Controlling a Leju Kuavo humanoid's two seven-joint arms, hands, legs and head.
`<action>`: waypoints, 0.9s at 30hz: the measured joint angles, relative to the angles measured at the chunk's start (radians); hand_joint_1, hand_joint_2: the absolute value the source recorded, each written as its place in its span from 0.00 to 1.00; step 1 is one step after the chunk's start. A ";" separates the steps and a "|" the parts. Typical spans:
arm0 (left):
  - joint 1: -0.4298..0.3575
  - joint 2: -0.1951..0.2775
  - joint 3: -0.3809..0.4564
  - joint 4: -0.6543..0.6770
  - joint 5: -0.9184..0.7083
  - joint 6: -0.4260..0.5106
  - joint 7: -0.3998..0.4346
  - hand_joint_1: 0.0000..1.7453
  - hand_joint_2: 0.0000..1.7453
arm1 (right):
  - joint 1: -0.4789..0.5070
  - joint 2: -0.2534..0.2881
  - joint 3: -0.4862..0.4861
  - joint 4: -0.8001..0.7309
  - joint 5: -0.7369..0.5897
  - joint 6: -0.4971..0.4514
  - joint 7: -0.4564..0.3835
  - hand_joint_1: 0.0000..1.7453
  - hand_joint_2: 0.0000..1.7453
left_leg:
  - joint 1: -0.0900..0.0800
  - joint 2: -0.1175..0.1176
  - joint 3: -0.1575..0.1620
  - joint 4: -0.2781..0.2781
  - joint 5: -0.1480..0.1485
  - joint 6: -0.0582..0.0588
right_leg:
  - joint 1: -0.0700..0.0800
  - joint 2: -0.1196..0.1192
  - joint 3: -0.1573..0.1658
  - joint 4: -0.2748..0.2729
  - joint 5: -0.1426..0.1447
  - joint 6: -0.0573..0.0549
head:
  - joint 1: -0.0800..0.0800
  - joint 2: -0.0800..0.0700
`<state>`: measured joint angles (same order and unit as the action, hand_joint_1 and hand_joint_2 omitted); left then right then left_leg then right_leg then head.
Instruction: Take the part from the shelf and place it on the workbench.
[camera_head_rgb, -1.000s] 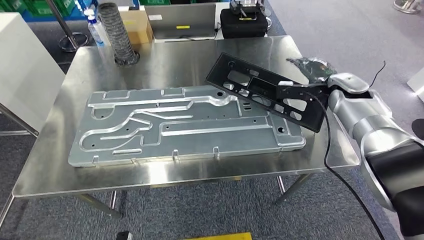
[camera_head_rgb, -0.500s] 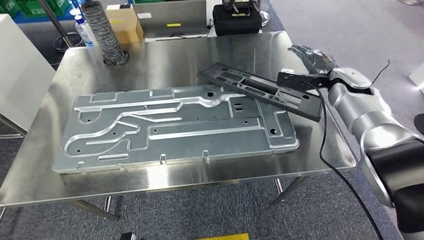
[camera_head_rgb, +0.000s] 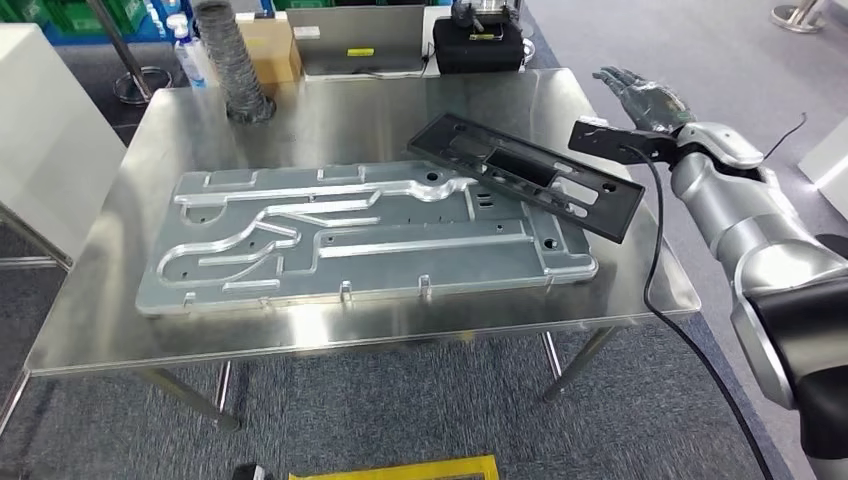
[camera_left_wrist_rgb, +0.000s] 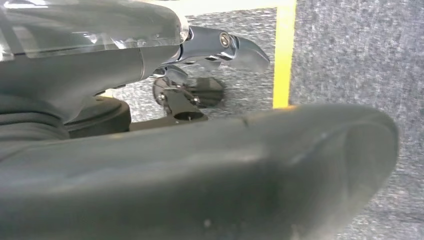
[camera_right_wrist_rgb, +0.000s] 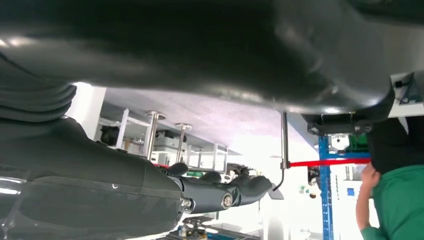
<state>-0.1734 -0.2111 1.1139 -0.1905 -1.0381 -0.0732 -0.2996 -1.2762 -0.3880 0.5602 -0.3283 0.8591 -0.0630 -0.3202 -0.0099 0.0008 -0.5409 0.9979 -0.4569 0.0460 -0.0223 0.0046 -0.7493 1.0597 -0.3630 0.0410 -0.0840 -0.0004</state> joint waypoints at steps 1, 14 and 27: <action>0.000 0.000 0.001 0.000 0.000 0.000 0.000 0.00 0.00 | 0.000 -0.003 -0.001 0.000 0.000 0.000 0.000 0.00 0.00 | -0.001 0.001 -0.014 -0.001 0.014 0.004 | 0.000 0.000 -0.016 0.060 -0.058 0.002 | 0.000 0.000; 0.005 0.000 0.012 0.000 0.003 -0.001 -0.013 0.00 0.00 | -0.008 -0.007 -0.011 -0.005 0.015 -0.003 0.014 0.00 0.00 | -0.005 -0.001 -0.140 0.027 0.091 -0.033 | 0.007 -0.006 0.193 -0.058 -0.097 -0.033 | 0.000 0.000; 0.021 0.004 0.016 0.000 0.012 -0.002 -0.018 0.00 0.00 | 0.008 -0.080 -0.052 -0.003 -0.002 -0.064 0.066 0.00 0.00 | 0.000 -0.010 -0.004 -0.010 0.003 -0.036 | -0.004 -0.016 0.098 -0.075 0.004 -0.006 | 0.000 0.000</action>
<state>-0.1521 -0.2075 1.1303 -0.1904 -1.0258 -0.0756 -0.3173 -1.2685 -0.4682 0.5078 -0.3311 0.8576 -0.1274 -0.2545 -0.0103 -0.0089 -0.5452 0.9884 -0.4544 0.0104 -0.0260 -0.0117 -0.6509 0.9848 -0.3587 0.0348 -0.0843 -0.0004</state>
